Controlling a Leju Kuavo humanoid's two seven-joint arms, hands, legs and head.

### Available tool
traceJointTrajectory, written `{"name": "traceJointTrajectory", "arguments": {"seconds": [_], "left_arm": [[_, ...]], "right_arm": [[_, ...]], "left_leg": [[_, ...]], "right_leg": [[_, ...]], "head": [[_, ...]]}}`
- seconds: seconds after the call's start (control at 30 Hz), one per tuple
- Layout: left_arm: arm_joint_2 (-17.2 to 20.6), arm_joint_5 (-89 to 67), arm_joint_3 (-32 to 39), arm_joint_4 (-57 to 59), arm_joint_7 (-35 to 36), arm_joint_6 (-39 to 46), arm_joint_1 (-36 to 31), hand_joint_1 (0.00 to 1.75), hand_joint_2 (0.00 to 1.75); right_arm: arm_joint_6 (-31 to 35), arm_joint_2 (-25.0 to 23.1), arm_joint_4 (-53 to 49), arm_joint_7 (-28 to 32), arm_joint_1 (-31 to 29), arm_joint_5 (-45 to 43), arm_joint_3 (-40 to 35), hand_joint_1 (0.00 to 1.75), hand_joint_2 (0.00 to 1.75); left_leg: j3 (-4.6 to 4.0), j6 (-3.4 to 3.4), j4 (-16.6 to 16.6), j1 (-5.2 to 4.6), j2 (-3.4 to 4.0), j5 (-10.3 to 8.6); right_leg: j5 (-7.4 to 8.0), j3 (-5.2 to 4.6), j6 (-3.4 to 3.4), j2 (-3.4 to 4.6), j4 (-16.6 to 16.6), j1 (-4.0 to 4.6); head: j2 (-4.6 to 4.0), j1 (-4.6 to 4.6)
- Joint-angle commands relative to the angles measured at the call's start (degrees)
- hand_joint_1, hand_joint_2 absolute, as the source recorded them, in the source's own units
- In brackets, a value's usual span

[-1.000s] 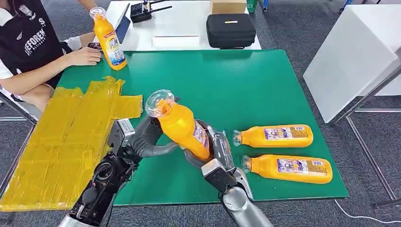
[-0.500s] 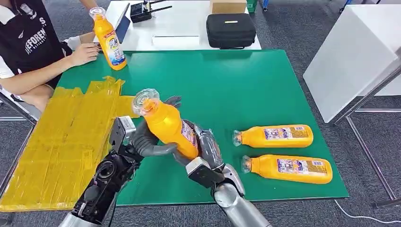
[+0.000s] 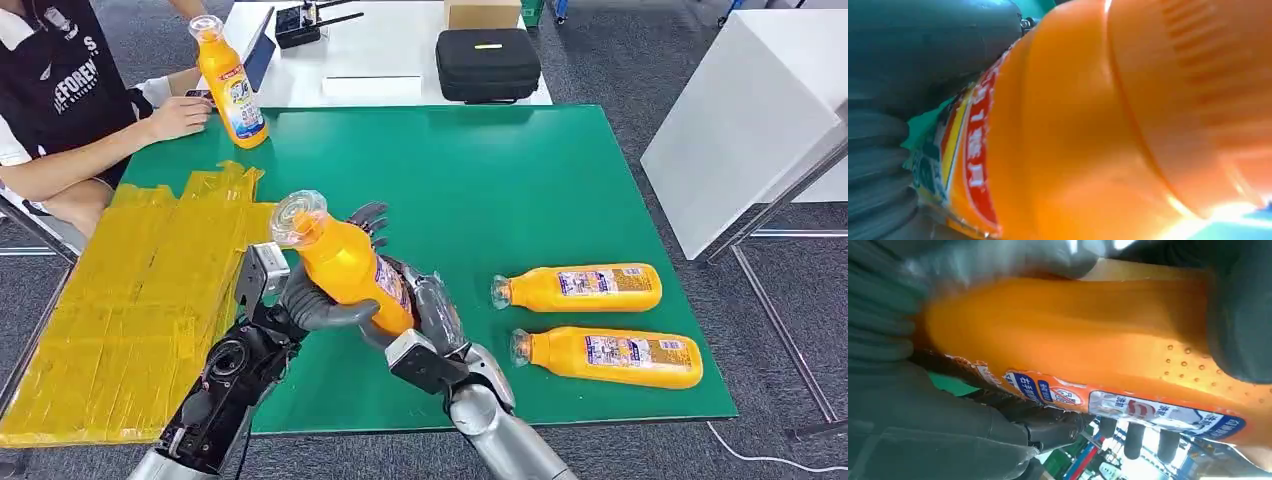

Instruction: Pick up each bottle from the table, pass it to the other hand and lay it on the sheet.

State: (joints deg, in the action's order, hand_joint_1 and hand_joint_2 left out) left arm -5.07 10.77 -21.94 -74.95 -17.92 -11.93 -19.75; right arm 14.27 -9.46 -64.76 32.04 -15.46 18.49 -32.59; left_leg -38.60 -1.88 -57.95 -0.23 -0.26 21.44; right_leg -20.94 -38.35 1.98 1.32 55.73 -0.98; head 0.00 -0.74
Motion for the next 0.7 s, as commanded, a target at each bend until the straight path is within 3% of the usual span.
{"name": "traceJointTrajectory", "arguments": {"seconds": [0.03, 0.13, 0.17, 0.2, 0.5, 0.7], "left_arm": [[-0.6, 1.8, -0.6, 3.3, 0.2, 0.3, -3.3, 1.75, 1.75], [-0.6, 2.0, -0.4, 3.1, 0.1, 0.4, -3.2, 1.75, 1.75], [-0.6, 2.1, -0.3, 2.9, 0.1, 0.4, -3.0, 1.75, 1.75], [-0.6, 2.3, -0.1, 2.7, -0.2, 0.5, -3.0, 1.75, 1.75], [-0.3, 3.6, 4.5, -1.4, -1.4, 1.5, -1.4, 1.75, 1.75], [-0.1, 3.6, 4.7, -1.4, -1.4, 1.5, -1.4, 1.75, 1.75]], "right_arm": [[0.6, 0.9, 2.2, -0.2, -0.6, 0.4, -2.1, 1.75, 1.75], [1.5, 0.9, 1.7, -0.4, -0.3, 0.4, -1.6, 1.75, 1.75], [2.2, 0.9, 1.3, -0.5, -0.1, 0.7, -1.3, 0.16, 1.75], [4.3, 1.0, 0.9, -0.4, 0.1, 2.0, -1.0, 0.0, 1.75], [7.9, 2.6, -7.0, -0.2, 3.8, 1.4, 1.9, 0.0, 1.75], [7.9, 2.7, -7.0, -0.2, 3.8, 1.4, 1.9, 0.0, 1.75]], "left_leg": [[0.24, 0.1, 0.0, 0.04, -0.1, 0.09], [0.37, 0.12, 0.0, 0.05, -0.11, 0.17], [0.22, 0.09, 0.0, 0.03, -0.09, 0.09], [0.19, 0.09, 0.0, 0.03, -0.08, 0.07], [0.44, 0.14, -0.1, 0.04, -0.1, 0.24], [0.46, 0.14, 0.0, 0.01, -0.03, 0.24]], "right_leg": [[-0.12, 0.27, -0.08, -0.19, 0.0, 0.06], [-0.19, 0.4, -0.11, -0.23, 0.0, 0.08], [-0.11, 0.25, -0.07, -0.17, 0.0, 0.05], [-0.09, 0.21, -0.07, -0.16, 0.0, 0.04], [-0.26, 0.46, -0.12, -0.24, 0.1, 0.07], [-0.24, 0.47, -0.11, -0.17, 0.1, 0.04]], "head": [[0.0, 0.0], [0.0, 0.02], [0.0, 0.0], [0.0, 0.02], [0.0, 0.0], [0.0, 0.0]]}}
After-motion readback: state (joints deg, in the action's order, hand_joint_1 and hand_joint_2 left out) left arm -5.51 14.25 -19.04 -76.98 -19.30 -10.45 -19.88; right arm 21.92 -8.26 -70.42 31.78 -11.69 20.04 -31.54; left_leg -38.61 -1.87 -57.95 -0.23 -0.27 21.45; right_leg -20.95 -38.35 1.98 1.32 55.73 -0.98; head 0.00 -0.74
